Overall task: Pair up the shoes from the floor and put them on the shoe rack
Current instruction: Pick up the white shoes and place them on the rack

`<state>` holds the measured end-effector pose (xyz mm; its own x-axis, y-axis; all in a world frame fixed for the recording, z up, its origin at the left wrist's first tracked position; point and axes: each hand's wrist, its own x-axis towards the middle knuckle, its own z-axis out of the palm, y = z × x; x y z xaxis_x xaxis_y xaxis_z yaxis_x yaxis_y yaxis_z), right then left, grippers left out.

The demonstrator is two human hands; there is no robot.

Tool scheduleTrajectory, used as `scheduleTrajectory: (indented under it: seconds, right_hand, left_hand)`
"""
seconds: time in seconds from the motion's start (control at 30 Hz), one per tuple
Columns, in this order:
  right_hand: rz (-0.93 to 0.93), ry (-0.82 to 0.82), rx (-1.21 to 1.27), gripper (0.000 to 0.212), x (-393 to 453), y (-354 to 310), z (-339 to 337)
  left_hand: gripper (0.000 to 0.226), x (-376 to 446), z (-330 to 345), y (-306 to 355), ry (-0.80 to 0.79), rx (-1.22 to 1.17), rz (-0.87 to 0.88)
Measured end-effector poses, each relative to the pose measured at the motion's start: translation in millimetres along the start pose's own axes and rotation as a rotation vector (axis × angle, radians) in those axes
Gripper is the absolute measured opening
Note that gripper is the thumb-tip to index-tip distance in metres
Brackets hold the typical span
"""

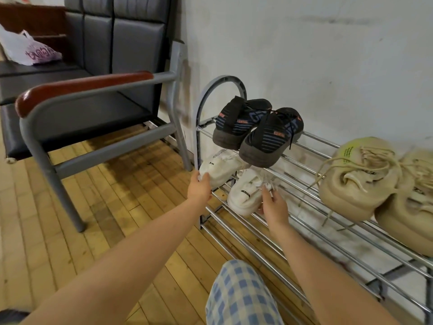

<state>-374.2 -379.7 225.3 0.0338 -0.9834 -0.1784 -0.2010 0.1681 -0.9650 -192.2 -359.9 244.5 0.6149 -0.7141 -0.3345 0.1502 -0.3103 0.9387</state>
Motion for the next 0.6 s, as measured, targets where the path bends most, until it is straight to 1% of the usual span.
scheduleTrajectory:
  seconds: [0.07, 0.13, 0.3, 0.47, 0.6]
  right_hand:
    - [-0.019, -0.102, 0.009, 0.047, 0.5, 2.0, -2.5]
    - [-0.033, -0.193, 0.053, 0.049, -0.7, 2.6, -2.4]
    - [-0.022, -0.268, 0.171, 0.05, 2.2, 3.3, -8.8]
    - [-0.034, -0.266, 0.265, 0.054, 4.9, 5.2, -9.5]
    - [-0.061, -0.178, 0.286, 0.063, 7.5, 7.1, -4.8]
  left_hand:
    - [0.05, 0.4, -0.1, 0.0, 0.008, -0.015, -0.006]
    - [0.049, -0.1, -0.4, 0.8, 0.011, -0.021, -0.011]
    - [0.047, -2.2, -1.0, 4.4, -0.005, -0.014, -0.036]
    - [0.046, -2.3, -0.3, 5.3, 0.003, 0.02, -0.046]
    - [0.045, -4.1, 4.4, 5.0, 0.014, -0.016, -0.074]
